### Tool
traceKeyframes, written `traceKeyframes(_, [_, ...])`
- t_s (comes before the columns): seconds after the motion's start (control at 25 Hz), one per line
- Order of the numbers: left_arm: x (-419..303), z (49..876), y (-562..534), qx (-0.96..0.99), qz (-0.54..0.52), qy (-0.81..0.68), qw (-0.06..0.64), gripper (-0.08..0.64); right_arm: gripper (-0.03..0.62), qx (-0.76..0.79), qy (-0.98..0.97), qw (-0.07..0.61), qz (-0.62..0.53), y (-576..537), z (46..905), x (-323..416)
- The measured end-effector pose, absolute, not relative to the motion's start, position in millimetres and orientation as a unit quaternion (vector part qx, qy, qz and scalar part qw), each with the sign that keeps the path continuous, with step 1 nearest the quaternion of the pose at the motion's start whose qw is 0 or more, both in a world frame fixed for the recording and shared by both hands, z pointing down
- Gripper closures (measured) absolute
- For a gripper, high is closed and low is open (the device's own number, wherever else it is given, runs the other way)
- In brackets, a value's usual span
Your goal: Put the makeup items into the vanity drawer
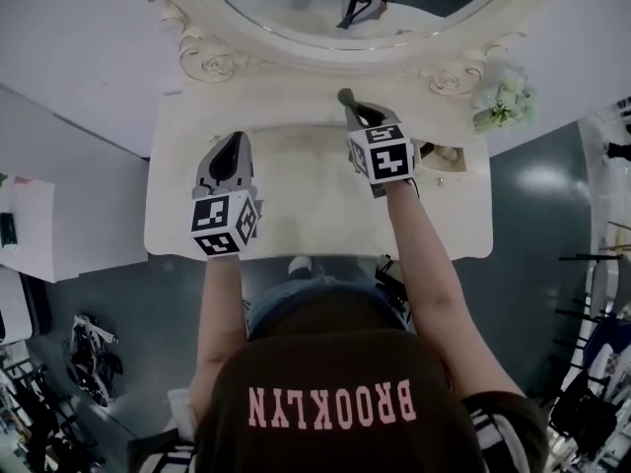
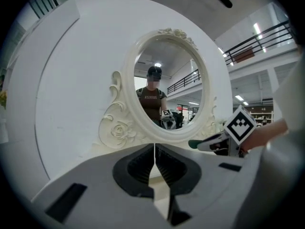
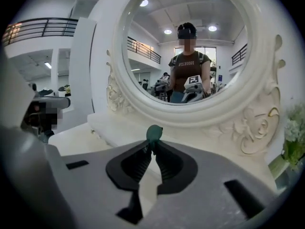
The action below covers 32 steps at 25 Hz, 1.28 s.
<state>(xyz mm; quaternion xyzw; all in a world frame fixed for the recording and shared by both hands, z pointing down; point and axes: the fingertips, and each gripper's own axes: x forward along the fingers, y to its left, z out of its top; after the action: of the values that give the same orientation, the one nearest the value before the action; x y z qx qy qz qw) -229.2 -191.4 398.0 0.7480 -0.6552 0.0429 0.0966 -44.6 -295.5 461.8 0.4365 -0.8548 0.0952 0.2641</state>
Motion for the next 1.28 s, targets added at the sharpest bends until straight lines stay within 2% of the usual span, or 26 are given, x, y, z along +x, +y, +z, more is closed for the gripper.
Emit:
traceKeyframes(0.36, [-139,399,-232,0.810,0.048,-0.578,0.091,0.552,0.574,0.520,-0.817,0.217,0.122,-289,453,66])
traceKeyframes(0.76, [-48,400,-261,0.860,0.052,-0.501,0.086,0.552,0.572,0.609,-0.754,0.198,0.145,-269,454,185])
traceKeyframes(1.0, [-8,407,-274,0.879,0.060,-0.465,0.086,0.552,0.571,0.644,-0.729,0.164,0.161,-255,459,228])
traceKeyframes(1.28, [14,413,-276,0.886,0.074,-0.448,0.091,0.552,0.562,0.631,-0.728,0.186,0.193,-242,480,235])
